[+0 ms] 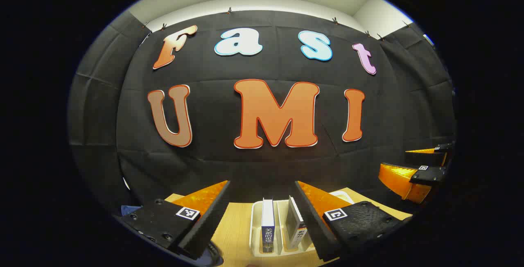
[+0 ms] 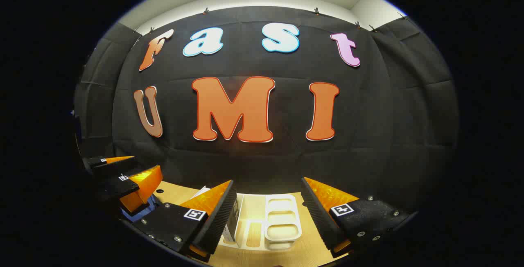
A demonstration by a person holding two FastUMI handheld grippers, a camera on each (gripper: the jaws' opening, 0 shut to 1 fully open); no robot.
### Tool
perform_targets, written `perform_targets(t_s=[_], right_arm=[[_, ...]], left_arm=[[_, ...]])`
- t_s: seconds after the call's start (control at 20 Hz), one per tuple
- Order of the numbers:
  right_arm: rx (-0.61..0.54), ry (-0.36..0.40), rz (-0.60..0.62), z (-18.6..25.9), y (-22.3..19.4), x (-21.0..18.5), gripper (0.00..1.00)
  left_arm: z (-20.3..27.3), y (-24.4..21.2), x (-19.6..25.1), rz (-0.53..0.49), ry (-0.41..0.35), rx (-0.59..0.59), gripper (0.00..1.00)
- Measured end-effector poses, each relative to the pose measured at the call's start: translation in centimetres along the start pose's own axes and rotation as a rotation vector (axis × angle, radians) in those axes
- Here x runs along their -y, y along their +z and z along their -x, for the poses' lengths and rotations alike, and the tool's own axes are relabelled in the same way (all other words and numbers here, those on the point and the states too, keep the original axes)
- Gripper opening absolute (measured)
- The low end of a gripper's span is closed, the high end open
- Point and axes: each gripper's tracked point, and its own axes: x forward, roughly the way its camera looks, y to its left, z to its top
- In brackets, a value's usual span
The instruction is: Open the schoolbag, grab two books from the bookshelf and put them into the schoolbag.
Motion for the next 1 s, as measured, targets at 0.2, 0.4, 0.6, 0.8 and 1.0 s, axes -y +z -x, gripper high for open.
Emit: perform_targets(t_s=[0.2, 0.4, 0.6, 0.8, 1.0], right_arm=[[-0.003, 0.001, -0.001, -0.01, 0.10, 0.09, 0.95], [0.004, 0.000, 0.001, -0.02, 0.28, 0.17, 0.95], [0.002, 0.003, 0.005, -0.09, 0.23, 0.11, 0.95], [0.005, 0.001, 0.006, -0.07, 0.41, 0.20, 0.95], [0.004, 0.000, 0.008, -0.20, 0.38, 0.21, 0.95]], left_arm=[[0.01, 0.06, -0.01, -0.001, 0.001, 0.002, 0.94], [0.08, -0.06, 0.09, -0.003, -0.001, 0.000, 0.94], [0.02, -0.10, 0.13, -0.014, 0.000, -0.006, 0.95], [0.10, 0.03, 0.09, -0.017, 0.001, 0.003, 0.94], [0.09, 0.18, 0.08, -0.016, -0.001, 0.010, 0.94]])
